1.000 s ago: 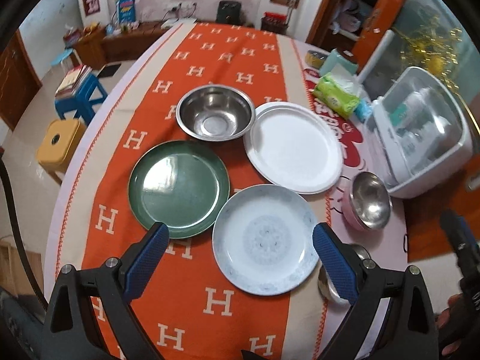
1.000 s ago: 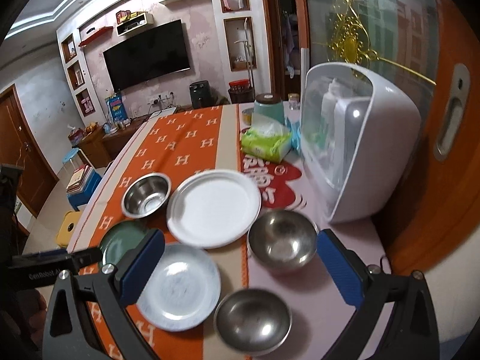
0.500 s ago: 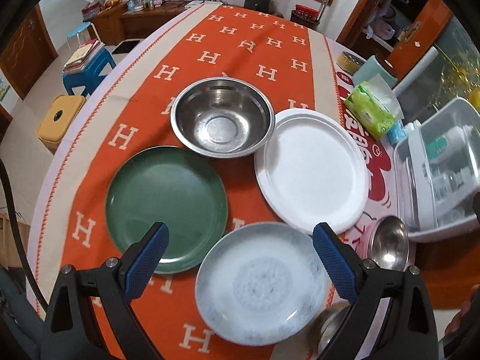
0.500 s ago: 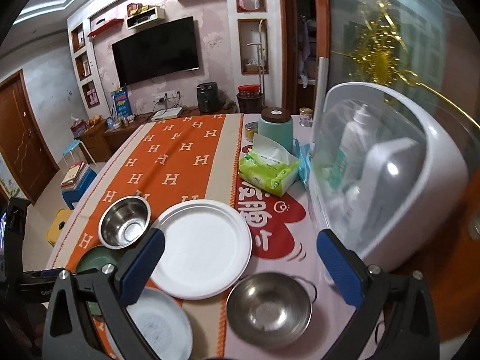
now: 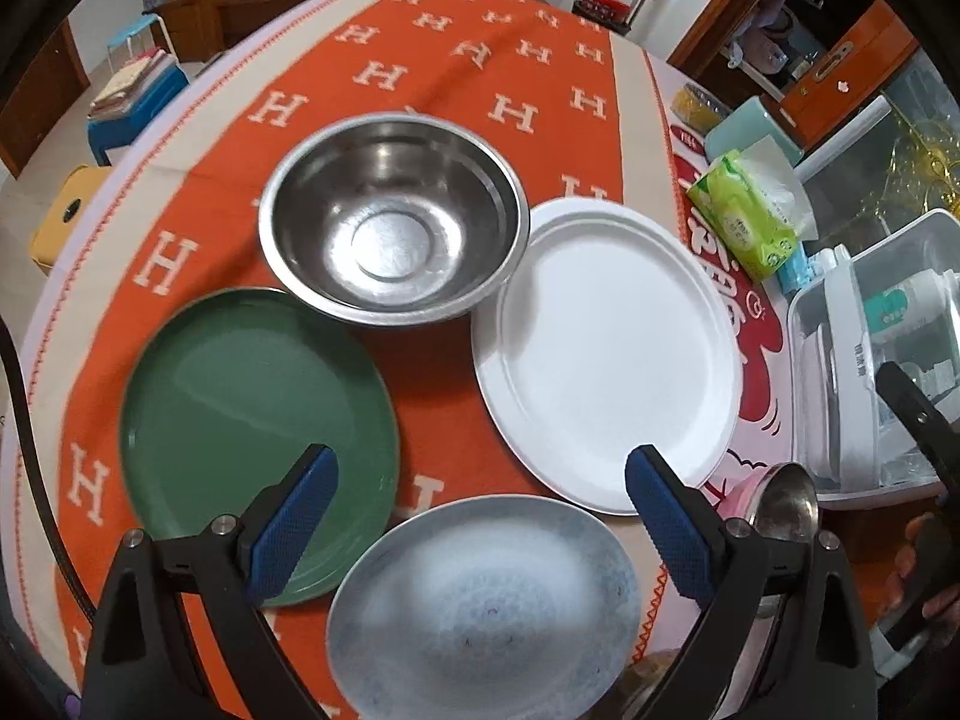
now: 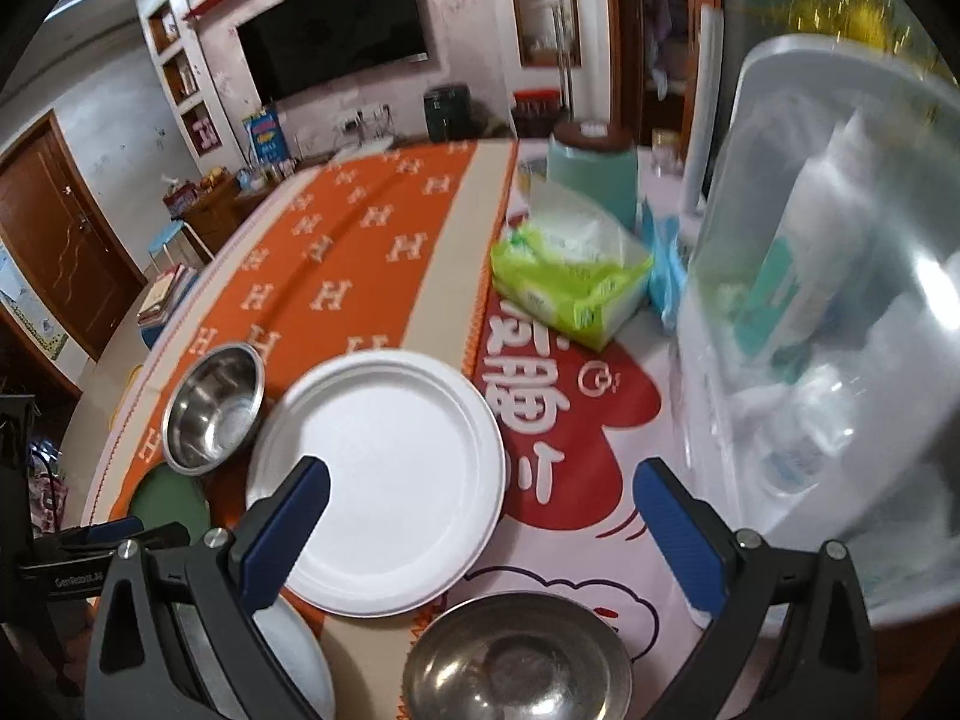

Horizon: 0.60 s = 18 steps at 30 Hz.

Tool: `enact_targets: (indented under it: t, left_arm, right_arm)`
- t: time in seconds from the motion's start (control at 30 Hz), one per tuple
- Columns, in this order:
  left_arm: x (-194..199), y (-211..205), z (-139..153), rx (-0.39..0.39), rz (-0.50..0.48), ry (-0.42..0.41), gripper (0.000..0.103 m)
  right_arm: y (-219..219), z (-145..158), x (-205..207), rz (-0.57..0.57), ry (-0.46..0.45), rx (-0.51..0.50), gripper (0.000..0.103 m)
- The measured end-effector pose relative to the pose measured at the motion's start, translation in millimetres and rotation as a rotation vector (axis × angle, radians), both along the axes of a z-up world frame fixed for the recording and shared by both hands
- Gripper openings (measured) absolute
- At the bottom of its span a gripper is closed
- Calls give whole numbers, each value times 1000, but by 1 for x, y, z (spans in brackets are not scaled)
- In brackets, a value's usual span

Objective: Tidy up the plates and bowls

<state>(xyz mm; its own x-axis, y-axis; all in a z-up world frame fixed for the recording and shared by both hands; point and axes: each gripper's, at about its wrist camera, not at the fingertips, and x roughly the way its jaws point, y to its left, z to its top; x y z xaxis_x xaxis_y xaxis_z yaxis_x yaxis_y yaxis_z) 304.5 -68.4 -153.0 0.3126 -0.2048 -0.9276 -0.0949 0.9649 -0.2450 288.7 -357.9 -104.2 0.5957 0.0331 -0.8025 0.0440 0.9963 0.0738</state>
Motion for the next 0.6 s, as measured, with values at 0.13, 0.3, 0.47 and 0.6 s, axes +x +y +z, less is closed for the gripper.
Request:
enact_targets:
  t: [0.13, 0.3, 0.47, 0.6]
  left_arm:
    - [13, -5, -21, 9, -19, 33, 96]
    - [25, -13, -42, 17, -67, 50, 96]
    - [34, -20, -58, 4, -95, 61, 96]
    - [37, -25, -67, 28, -90, 61, 93]
  right_arm:
    - [-12, -31, 18, -1, 86, 104, 96]
    - [-21, -71, 33, -35, 184, 178, 84]
    - [-27, -103, 43, -55, 254, 218, 56]
    - [-27, -119, 48, -45, 281, 244, 41]
